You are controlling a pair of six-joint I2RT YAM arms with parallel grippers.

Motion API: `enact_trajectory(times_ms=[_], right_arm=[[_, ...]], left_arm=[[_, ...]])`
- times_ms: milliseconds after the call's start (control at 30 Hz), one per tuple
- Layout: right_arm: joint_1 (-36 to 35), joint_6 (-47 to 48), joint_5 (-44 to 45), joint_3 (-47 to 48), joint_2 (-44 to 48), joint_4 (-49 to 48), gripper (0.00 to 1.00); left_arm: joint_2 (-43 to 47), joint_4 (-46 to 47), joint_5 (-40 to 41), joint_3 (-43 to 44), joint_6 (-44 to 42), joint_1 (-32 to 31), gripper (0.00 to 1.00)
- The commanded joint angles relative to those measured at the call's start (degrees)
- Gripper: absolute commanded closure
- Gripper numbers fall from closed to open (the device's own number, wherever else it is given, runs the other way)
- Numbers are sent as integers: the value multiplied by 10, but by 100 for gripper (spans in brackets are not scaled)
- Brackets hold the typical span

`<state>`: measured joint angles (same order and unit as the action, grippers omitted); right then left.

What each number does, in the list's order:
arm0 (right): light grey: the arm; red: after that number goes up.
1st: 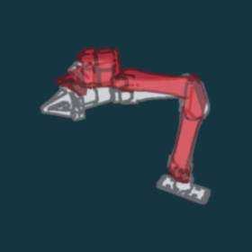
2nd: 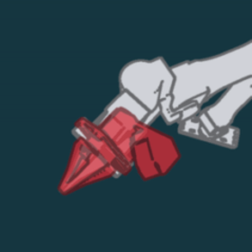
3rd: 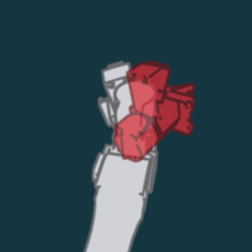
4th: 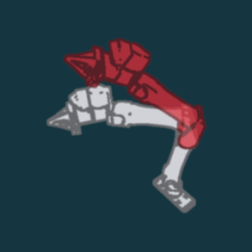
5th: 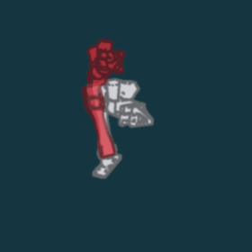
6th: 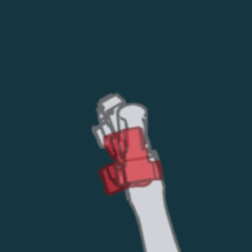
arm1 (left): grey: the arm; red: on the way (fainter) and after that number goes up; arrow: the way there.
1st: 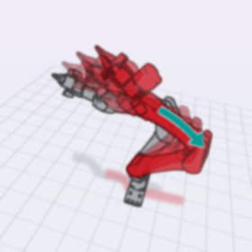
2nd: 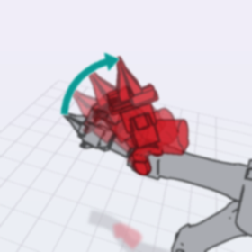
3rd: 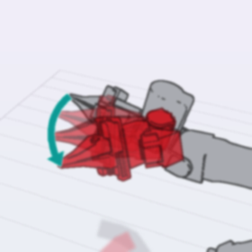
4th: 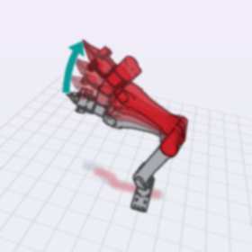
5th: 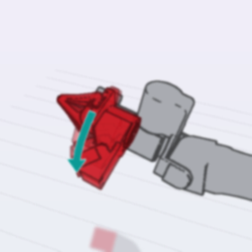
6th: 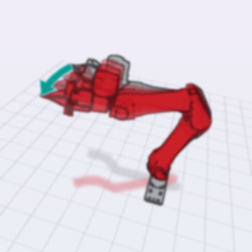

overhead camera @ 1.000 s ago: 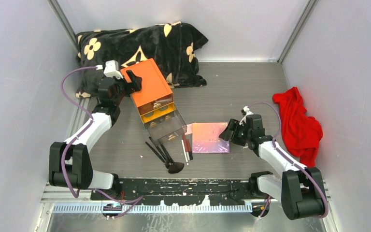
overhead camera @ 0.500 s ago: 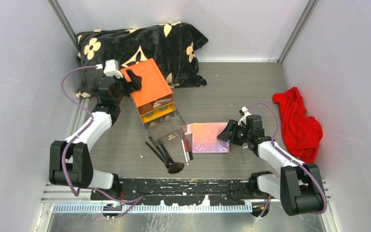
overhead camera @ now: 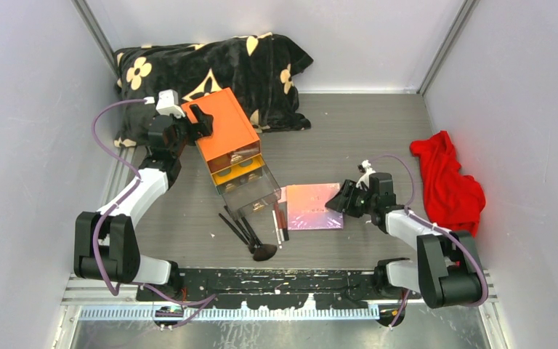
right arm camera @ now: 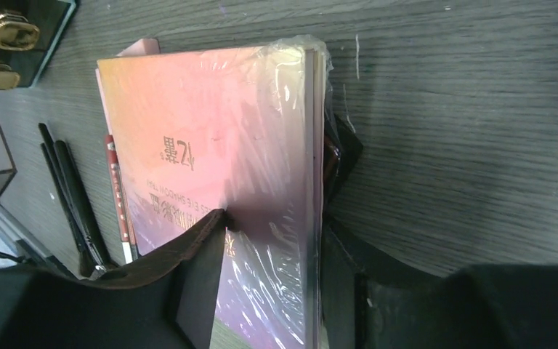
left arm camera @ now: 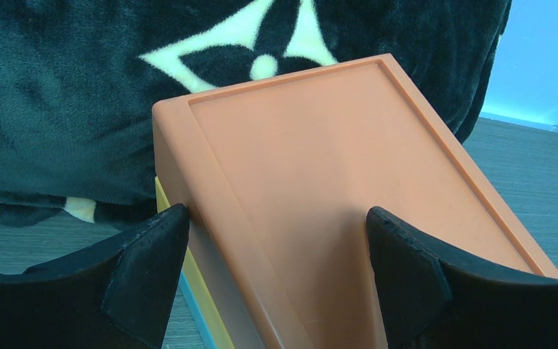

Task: Organize the makeup
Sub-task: Pick up the makeup from the center of the board.

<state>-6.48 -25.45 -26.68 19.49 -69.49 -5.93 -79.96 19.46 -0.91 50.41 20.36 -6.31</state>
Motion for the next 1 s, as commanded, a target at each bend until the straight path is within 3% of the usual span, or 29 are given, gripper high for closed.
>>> enact_trajectory(times_ms=[0, 33, 133, 167, 333, 633, 967], right_arm=[[3, -1, -5, -3, -21, -34, 54], [3, -1, -6, -2, -24, -35, 60], [4, 2, -7, -1, -24, -33, 97], [4, 4, -7, -1, -22, -31, 99], [4, 15, -25, 5, 22, -7, 99], [4, 26, -10, 48, 155, 127, 99], [5, 16, 26, 158, 268, 259, 99]], left_arm=[[-31, -164, 28, -41, -61, -1, 12], [-32, -164, 28, -41, -63, -1, 12], [-30, -164, 28, -40, -62, -1, 12], [-30, -164, 28, -39, -63, -1, 12], [-28, -165, 28, -39, -61, -1, 12], [-17, -166, 25, -41, -58, -2, 12], [-17, -162, 26, -43, -58, -4, 12]])
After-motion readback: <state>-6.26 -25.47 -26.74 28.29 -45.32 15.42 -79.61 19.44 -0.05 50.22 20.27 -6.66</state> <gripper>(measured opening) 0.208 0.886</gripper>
